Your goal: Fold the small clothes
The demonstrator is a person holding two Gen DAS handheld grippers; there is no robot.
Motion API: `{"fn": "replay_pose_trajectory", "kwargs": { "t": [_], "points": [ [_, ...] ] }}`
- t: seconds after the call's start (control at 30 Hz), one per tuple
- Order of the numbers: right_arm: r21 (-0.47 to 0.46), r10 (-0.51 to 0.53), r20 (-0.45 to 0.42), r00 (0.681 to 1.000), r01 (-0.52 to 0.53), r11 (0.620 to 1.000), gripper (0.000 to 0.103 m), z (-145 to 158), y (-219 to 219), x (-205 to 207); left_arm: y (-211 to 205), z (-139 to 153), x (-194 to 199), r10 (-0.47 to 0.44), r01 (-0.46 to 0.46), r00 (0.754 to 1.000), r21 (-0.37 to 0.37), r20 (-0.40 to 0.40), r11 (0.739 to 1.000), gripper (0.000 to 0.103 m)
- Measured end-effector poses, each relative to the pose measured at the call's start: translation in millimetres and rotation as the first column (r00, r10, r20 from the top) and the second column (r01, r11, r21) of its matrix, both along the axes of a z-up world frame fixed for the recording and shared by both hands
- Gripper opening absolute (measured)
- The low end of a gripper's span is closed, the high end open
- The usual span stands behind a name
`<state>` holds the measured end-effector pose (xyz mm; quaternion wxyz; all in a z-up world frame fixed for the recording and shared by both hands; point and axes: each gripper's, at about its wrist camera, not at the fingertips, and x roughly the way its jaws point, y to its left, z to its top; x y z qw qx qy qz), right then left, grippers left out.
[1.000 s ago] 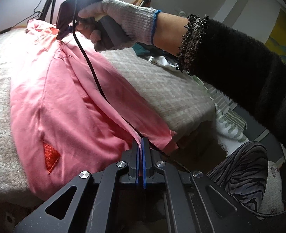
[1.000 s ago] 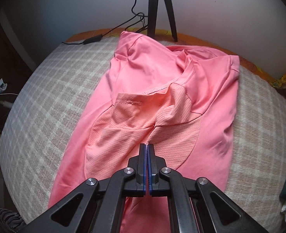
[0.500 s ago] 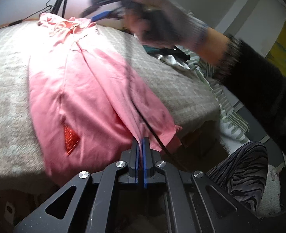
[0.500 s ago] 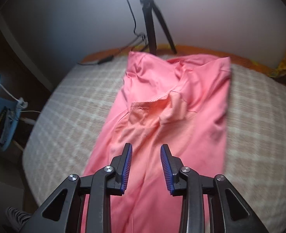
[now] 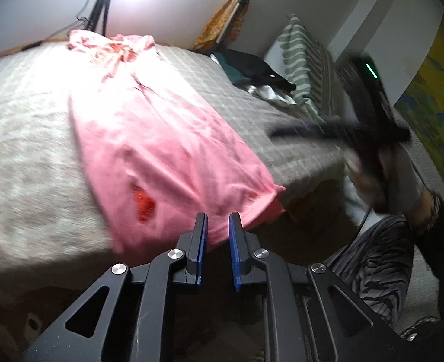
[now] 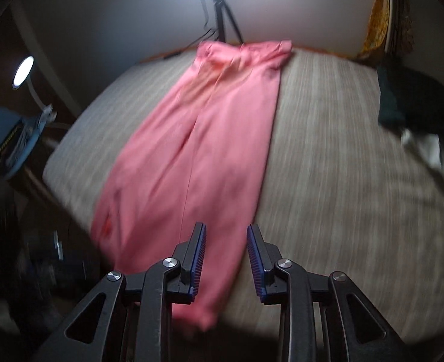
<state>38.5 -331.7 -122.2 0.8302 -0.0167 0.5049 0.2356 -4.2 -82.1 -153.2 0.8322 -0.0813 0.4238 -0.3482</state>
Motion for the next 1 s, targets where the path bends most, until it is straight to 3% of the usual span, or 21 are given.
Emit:
{"fn": "replay_pose_trajectory", "kwargs": {
  "t": [0.13,0.27,0.37,0.43,0.53,0.7,0.77,0.87,1.0],
  "points": [
    [-0.029,0.074,0.043,0.996,-0.073,0.997,0.028,-9.8,4.6,-26.3,15.8,6.4,4.7,0.006,-0.007,1.000,0.051,0.027,0.999,0.020],
    [-0.075,0.088,0.035,0.995,-0.085,0.994,0.028,-25.6,15.6,-27.7,15.7,5.6,14.6,0.019,-0.024,0.999,0.086,0.051,0.996,0.021],
    [-0.044,0.067,-0.084,0.994,-0.071,0.996,0.010,-43.0,14.6,-34.6,9.3,6.1,19.5,0.018,-0.023,0.998,0.098,0.059,0.995,0.021],
    [-0.025,0.123,-0.117,0.985,-0.127,0.992,0.009,-45.3,16.7,-51.6,6.0,9.9,19.4,0.008,-0.018,0.996,0.112,0.088,0.994,0.021],
    [-0.042,0.153,-0.086,0.984,-0.157,0.987,0.010,-36.9,11.6,-73.2,10.1,11.0,22.5,0.015,-0.024,0.996,0.102,0.088,0.994,0.021],
    [-0.019,0.029,-0.010,1.000,-0.030,0.999,0.023,-31.6,-20.8,-63.3,24.3,-0.4,29.5,0.058,-0.058,0.998,0.070,0.009,0.996,0.021],
    [-0.069,0.043,0.016,0.999,-0.042,0.997,0.023,-35.6,-22.0,-57.7,25.6,-2.3,27.7,0.064,-0.064,0.998,0.079,0.006,0.995,0.021],
    [-0.066,0.064,0.023,0.998,-0.063,0.996,0.023,-36.4,-18.7,-49.9,21.4,1.7,25.3,0.057,-0.058,0.998,0.081,0.016,0.995,0.021],
    [-0.131,0.166,0.082,0.983,-0.155,0.979,0.028,-33.4,2.1,-57.6,6.8,9.0,23.8,0.015,-0.019,0.999,0.094,0.048,0.995,0.027]
  ]
}}
